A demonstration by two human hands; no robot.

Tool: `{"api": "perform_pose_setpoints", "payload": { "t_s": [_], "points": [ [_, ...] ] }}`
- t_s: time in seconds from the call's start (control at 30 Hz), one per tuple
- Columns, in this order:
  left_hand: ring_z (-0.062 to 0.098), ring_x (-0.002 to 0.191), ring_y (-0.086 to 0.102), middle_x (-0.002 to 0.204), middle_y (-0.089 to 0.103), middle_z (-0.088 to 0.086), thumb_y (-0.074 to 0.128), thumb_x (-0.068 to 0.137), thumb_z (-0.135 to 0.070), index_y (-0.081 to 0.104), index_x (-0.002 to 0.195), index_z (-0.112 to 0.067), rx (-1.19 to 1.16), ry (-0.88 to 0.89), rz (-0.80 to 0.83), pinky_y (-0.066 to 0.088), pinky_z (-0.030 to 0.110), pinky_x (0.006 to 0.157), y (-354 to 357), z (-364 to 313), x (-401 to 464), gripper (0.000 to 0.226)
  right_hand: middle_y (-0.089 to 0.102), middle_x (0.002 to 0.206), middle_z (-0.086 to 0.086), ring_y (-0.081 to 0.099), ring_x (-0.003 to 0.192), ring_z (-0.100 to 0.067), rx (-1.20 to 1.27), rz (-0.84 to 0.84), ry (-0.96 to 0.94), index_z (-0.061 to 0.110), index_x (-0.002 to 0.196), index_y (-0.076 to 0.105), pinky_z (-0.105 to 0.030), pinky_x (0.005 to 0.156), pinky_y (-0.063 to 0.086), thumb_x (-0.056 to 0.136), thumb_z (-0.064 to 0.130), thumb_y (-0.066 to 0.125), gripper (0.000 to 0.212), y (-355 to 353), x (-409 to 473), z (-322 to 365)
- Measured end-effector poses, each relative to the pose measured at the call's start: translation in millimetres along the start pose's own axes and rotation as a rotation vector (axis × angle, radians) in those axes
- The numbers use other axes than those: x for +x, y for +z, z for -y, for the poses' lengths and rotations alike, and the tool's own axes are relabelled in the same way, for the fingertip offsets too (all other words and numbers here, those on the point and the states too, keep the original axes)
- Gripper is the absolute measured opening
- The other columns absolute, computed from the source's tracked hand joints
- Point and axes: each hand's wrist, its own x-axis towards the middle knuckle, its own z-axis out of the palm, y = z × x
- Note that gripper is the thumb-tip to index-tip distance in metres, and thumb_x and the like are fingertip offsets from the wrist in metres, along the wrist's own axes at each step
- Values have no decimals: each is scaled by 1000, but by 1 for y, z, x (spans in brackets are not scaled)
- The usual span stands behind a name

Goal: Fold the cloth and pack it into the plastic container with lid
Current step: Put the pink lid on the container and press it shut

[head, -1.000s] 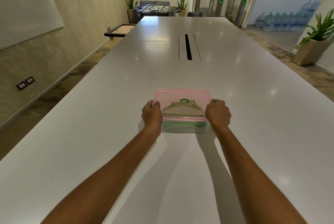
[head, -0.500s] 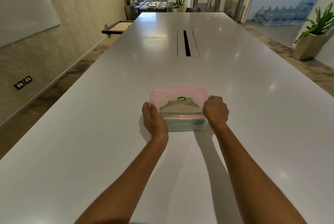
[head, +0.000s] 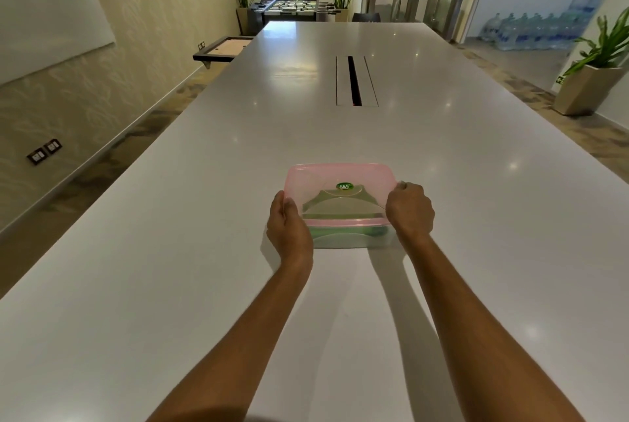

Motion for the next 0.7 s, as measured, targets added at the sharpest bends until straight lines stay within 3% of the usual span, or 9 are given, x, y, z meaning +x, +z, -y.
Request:
{"api": "perform_pose_setpoints", "payload": {
  "t_s": [0.17,0.27,0.37,0.47,0.6,0.7],
  "points": [
    [21,94,59,104,65,2,58,85,-14,64,110,-13,-61,-95,56,47,30,79,-9,-7,31,25,65,109,-15,60,95,-33,114,52,57,6,113,61,-33,81,44,99,42,28,51,-3,0,-4],
    [19,83,61,91,66,1,56,86,-14,64,102,-11,-130,-217,168,48,29,68,-8,-17,57,19,64,109,-14,61,96,-34,192,71,95,7,112,60,-46,91,50,96,53,23,61,-6,-2,-6],
    [18,84,58,92,63,2,53,89,-16,63,92,-12,-141,-264,302,46,28,69,-2,-25,81,10,58,126,-14,57,107,-33,353,57,128,11,125,52,-43,96,45,95,53,29,57,-2,-13,-15],
    [18,74,56,77,61,0,55,89,-25,62,75,-17,-89,-318,435,44,32,70,7,-26,99,17,43,141,-12,49,120,-32,598,29,212,17,138,38,-45,102,40,96,48,38,53,10,-35,-19],
    [25,71,56,78,59,6,51,89,-36,62,77,-15,-82,-415,565,46,37,73,18,-24,115,26,33,146,-11,44,125,-31,744,-16,239,16,143,29,-40,103,36,98,38,37,51,26,-49,-11],
    [28,75,59,84,63,12,49,89,-38,65,92,-10,-39,-450,653,48,36,71,22,-24,120,32,36,145,-10,43,126,-30,821,-45,233,15,145,26,-36,101,36,99,34,37,51,36,-47,-7]
  ]
}}
